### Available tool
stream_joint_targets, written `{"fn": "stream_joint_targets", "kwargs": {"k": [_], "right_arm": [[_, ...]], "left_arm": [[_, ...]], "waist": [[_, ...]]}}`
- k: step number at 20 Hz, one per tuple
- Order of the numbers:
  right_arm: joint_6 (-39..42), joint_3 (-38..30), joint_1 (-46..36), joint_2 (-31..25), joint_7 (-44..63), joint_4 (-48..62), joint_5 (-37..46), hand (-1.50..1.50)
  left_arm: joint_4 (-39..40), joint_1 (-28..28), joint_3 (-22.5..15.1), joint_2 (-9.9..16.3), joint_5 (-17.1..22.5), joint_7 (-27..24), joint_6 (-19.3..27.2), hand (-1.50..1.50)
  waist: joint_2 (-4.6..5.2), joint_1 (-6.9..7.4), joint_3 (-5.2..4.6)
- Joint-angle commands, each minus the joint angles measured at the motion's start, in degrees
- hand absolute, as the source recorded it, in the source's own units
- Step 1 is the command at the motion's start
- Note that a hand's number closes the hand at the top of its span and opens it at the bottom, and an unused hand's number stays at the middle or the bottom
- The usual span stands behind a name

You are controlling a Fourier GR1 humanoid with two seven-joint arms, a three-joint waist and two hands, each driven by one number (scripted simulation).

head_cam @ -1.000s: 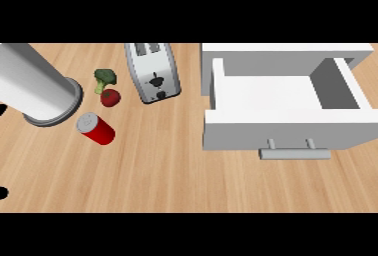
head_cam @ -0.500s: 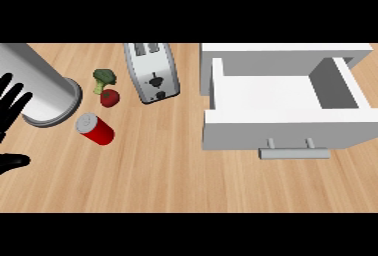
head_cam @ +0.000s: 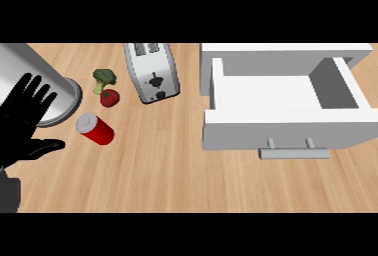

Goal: Pick up the can, place it into the drawer and close the drawer

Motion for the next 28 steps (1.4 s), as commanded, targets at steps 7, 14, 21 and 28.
{"fn": "stream_joint_targets", "kwargs": {"k": [7,14,21,28], "right_arm": [[3.1,-2.7,2.2,3.0,1.7,-3.2,-1.4,-1.50],[7.0,-7.5,3.4,2.5,2.8,-3.0,-5.6,-1.50],[6.8,-5.0,2.5,6.8,4.5,-7.2,-1.3,-1.50],[8.2,-7.0,1.1,6.7,3.2,-4.4,-0.6,-1.50]], "left_arm": [[14.6,-2.2,-3.2,-3.5,-8.8,-12.5,1.6,-1.50],[16.9,-0.6,-0.3,-1.2,-7.2,-15.0,0.7,-1.50],[33.3,-4.2,0.5,-0.3,-10.1,-26.8,-1.0,-1.50],[46.9,-3.7,1.1,1.3,-12.1,-37.2,-4.9,-1.50]], "waist": [[0.03,-0.20,-0.02],[-0.06,0.03,0.00],[0.02,-0.05,-0.02],[0.05,-0.04,-0.03]]}}
